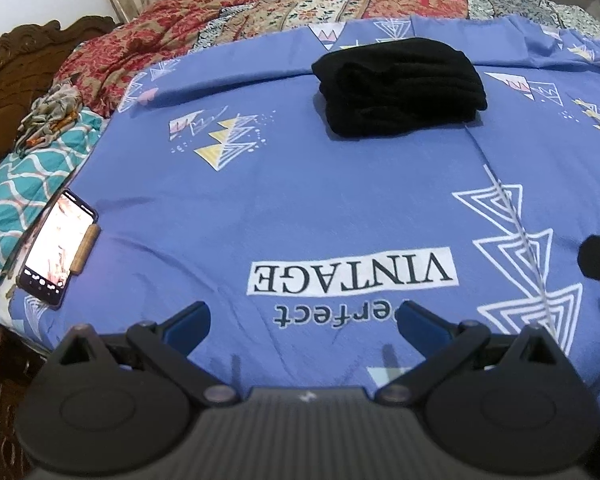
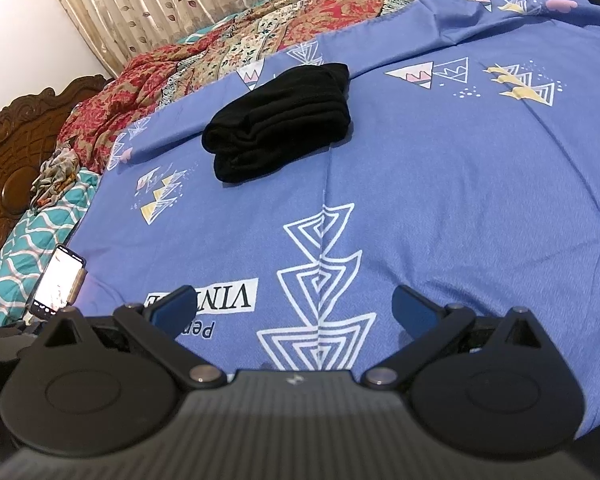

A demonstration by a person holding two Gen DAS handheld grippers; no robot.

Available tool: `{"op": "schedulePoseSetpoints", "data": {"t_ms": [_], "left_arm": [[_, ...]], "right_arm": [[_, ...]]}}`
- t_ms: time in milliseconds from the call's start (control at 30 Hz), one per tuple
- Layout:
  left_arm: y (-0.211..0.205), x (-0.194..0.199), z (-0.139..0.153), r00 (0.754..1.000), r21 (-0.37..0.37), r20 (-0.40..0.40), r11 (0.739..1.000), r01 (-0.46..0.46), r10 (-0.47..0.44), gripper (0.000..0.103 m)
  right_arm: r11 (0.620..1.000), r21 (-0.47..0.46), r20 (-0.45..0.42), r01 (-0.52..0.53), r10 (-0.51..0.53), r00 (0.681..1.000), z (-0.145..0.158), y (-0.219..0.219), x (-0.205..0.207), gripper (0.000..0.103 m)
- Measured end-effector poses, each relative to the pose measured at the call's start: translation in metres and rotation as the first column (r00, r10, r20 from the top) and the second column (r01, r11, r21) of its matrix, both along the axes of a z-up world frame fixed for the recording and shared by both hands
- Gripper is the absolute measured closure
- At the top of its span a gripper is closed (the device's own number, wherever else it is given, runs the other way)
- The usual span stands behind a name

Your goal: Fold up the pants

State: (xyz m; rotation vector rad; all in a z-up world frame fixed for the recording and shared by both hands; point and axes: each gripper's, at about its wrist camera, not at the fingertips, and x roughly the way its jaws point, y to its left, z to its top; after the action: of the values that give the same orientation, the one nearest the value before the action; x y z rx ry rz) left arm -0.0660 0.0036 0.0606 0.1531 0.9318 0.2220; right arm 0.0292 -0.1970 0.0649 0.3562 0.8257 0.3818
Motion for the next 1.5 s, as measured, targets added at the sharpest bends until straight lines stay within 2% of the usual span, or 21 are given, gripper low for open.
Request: {"op": "schedulePoseSetpoints", "data": {"t_ms": [167,1000,1500], "left_arm": [[-0.003,-0.001,-0.001,1.0,-0.031,-0.018,0.999,0.018,-0.018,0.0],[-0.012,0.0,-0.009,0.997,-0.059,-0.066,0.998,0.032,-0.036,0.0],[-0.01,0.002,-0.013,0.996,-0.067,-0.084,0.998,0.006,-0.012,0.0]], "right_arm": [[1.0,0.006,-0.003,0.005,-0.005,1.0,-0.001,-0.001,0.001,0.0],[1.0,0.012,-0.016,0.01,-0.01,1.0,-0.005,0.003,-0.003,0.0],[1.0,0.013,-0.022,0.009,-0.008,1.0,-0.006,0.001,-0.002,0.0]]}}
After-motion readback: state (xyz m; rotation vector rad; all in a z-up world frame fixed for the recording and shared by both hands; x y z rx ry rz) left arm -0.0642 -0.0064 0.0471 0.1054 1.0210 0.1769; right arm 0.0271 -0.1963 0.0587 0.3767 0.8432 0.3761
